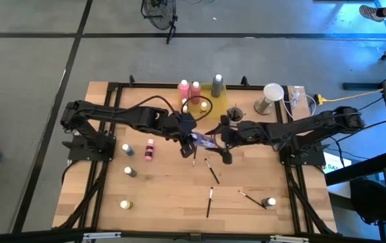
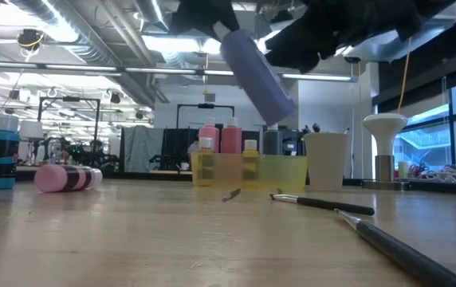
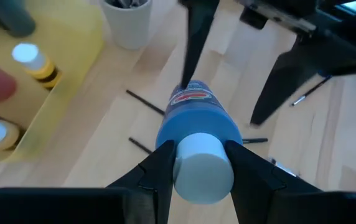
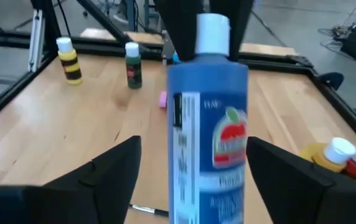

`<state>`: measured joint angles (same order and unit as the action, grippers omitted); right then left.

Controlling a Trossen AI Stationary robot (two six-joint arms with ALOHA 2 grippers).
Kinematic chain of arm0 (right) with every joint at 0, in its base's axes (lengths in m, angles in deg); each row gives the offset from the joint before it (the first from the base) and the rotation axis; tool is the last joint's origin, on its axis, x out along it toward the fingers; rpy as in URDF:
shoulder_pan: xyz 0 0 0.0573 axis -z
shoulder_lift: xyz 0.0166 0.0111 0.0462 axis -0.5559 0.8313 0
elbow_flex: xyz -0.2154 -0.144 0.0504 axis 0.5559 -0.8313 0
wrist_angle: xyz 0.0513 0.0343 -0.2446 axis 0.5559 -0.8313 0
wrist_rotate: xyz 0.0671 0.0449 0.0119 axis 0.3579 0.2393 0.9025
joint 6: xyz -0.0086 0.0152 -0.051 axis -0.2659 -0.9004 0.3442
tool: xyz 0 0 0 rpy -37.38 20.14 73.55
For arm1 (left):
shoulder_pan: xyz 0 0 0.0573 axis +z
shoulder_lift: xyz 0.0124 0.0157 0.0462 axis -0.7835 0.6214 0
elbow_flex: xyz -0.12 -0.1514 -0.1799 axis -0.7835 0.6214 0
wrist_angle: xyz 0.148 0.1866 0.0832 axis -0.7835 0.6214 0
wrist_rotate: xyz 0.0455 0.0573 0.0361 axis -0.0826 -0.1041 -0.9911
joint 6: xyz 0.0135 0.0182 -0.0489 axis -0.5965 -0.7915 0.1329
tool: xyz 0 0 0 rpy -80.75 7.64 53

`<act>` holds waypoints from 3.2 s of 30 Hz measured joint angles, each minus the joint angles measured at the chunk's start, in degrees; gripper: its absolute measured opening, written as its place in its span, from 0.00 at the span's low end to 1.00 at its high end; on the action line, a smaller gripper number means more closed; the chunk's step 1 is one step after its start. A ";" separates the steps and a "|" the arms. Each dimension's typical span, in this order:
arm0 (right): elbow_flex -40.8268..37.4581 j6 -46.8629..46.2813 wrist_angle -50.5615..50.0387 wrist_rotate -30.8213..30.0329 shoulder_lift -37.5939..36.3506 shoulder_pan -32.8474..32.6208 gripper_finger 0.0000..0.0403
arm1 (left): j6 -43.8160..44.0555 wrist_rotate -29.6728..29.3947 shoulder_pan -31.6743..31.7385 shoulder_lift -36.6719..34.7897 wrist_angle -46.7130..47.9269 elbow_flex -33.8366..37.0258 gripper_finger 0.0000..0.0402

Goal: Pick & Place Paint Supplies
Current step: Put the large blue paint bottle into the yellow bin

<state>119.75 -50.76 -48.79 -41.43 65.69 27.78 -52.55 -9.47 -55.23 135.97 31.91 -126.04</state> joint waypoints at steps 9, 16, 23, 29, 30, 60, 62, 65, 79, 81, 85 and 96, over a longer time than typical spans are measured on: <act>4.42 1.46 -1.51 -0.22 5.91 -0.25 0.79 | -0.69 0.67 -0.01 0.81 -1.51 0.02 0.29; 5.13 1.50 -3.20 0.00 6.65 -0.25 0.69 | -0.71 0.55 -0.54 0.81 -2.05 0.02 0.29; 5.13 1.45 -3.31 -0.02 6.65 -0.25 0.48 | -0.71 0.53 -0.51 0.81 -2.07 0.02 0.29; 5.13 1.40 -4.70 0.30 6.73 -0.29 0.38 | -0.65 0.00 -0.49 0.68 -3.22 0.00 0.42; 5.13 1.30 -4.77 0.30 6.76 -0.31 0.38 | -0.63 0.02 -0.53 0.66 -3.30 0.00 0.44; 5.13 -4.93 -27.51 -15.96 -22.95 -0.97 0.37 | -15.56 -23.88 -0.65 -0.50 2.14 3.76 0.49; 5.13 -4.13 -25.33 -12.65 -24.77 -0.99 0.37 | -18.14 -23.63 -0.46 -0.50 -5.14 6.68 0.48; 5.13 -3.14 -22.01 -6.23 -26.01 -1.03 0.37 | -24.58 -19.39 -0.24 -0.44 -21.41 12.62 0.48; 5.13 0.81 -13.27 -1.37 -20.49 -2.32 0.37 | -25.67 5.30 1.65 -0.23 -79.38 32.68 0.47; 5.13 1.28 -11.69 -1.40 -19.47 -2.32 0.37 | -25.68 6.78 1.65 -0.04 -81.02 33.22 0.47; 5.13 2.16 -9.67 -1.40 -17.88 -2.32 0.37 | -27.07 8.41 1.50 0.00 -81.28 33.23 0.47; 5.13 2.80 -8.68 -1.37 -16.63 -2.30 0.37 | -25.70 -2.92 1.50 0.00 -81.29 33.22 0.47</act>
<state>124.88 -47.96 -57.47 -42.80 49.06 25.47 -78.25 -12.38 -53.73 135.98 -49.38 -92.81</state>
